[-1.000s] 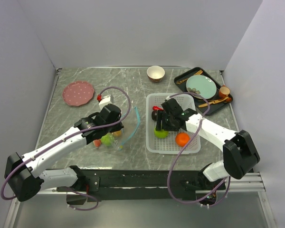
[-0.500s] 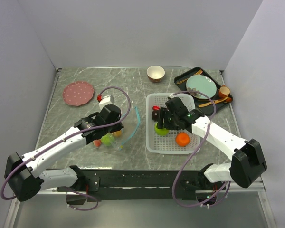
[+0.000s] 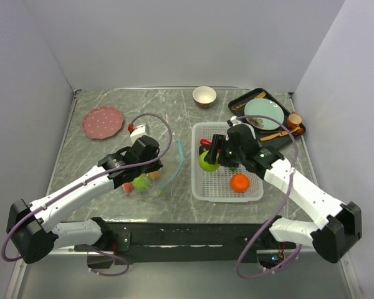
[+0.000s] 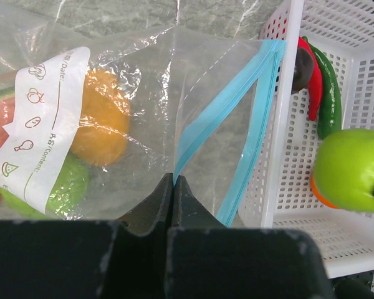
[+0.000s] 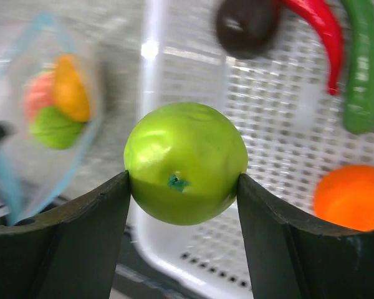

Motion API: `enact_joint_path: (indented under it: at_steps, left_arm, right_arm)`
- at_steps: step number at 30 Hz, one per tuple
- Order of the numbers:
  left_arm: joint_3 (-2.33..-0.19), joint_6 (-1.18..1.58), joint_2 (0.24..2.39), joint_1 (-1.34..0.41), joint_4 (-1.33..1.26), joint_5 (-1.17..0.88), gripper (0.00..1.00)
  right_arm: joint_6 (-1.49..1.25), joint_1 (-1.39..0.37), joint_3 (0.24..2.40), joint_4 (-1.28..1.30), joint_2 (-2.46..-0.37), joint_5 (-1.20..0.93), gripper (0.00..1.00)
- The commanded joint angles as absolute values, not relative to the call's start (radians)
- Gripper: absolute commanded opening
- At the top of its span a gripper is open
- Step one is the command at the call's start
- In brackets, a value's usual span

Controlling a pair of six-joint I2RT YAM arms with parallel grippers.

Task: Place the food in the zip-top bag and seal the zipper
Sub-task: Pick up the fake fruit from the bin, then place the fake fruit in the zipper food storage bag.

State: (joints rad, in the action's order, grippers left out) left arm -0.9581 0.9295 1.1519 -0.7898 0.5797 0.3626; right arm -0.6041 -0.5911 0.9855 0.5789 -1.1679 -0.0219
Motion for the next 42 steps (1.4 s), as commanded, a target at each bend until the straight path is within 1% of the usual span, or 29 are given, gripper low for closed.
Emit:
enact_joint_path:
  at_steps: [1,5,11,21,23,28,31,32,34,36,37,40,41,42]
  left_arm:
    - [-1.0,0.919,1.151,-0.792,0.543,0.353,0.01]
    - [-1.003,0.92,1.141,-0.792,0.557,0.364,0.01]
    - [-0.991,0.923,1.111,-0.792,0.549,0.351,0.01]
    - [-1.008,0.916,1.089,-0.792,0.564,0.344,0.01]
    - [-0.996,0.922,1.082,-0.792,0.565,0.351,0.01]
    - [-0.982,0.928,1.058,-0.792,0.569,0.351,0.01]
    - [-0.985,0.927,1.055,-0.792,0.571,0.356,0.01]
    - [-0.985,0.927,1.055,-0.792,0.572,0.354,0.01]
    - [-0.985,0.93,1.057,-0.792,0.572,0.353,0.01]
    - [-0.983,0.93,1.058,-0.792,0.565,0.35,0.01]
    - [-0.983,0.93,1.058,-0.792,0.563,0.347,0.01]
    - [-1.003,0.939,1.058,-0.792,0.578,0.348,0.01]
    - [-1.009,0.939,1.051,-0.792,0.581,0.35,0.01]
    - [-1.009,0.934,1.046,-0.792,0.58,0.356,0.01]
  right_arm:
    - [-0.664,-0.603,1.023,0.451,-1.091,-0.132,0.57]
    - [-0.675,-0.643,1.103,0.477,-1.14,-0.121,0.57]
    - [-0.681,-0.724,1.175,0.443,-1.218,-0.14,0.57]
    - [-0.703,-0.792,1.183,0.356,-1.347,-0.17,0.59]
    - [-0.692,-0.796,1.202,0.389,-1.391,-0.157,0.57]
    - [-0.684,-0.802,1.2,0.376,-1.413,-0.156,0.59]
    - [-0.686,-0.805,1.203,0.37,-1.416,-0.155,0.62]
    - [-0.686,-0.805,1.206,0.367,-1.417,-0.15,0.66]
    - [-0.68,-0.805,1.209,0.359,-1.42,-0.14,0.69]
    - [-0.654,-0.804,1.253,0.382,-1.442,-0.118,0.73]
    - [-0.625,-0.804,1.309,0.402,-1.456,-0.107,0.75]
    - [-0.575,-0.804,1.412,0.494,-1.508,-0.048,0.84]
    - [-0.569,-0.804,1.423,0.524,-1.52,-0.034,0.89]
    - [-0.562,-0.804,1.431,0.532,-1.522,-0.023,0.9]
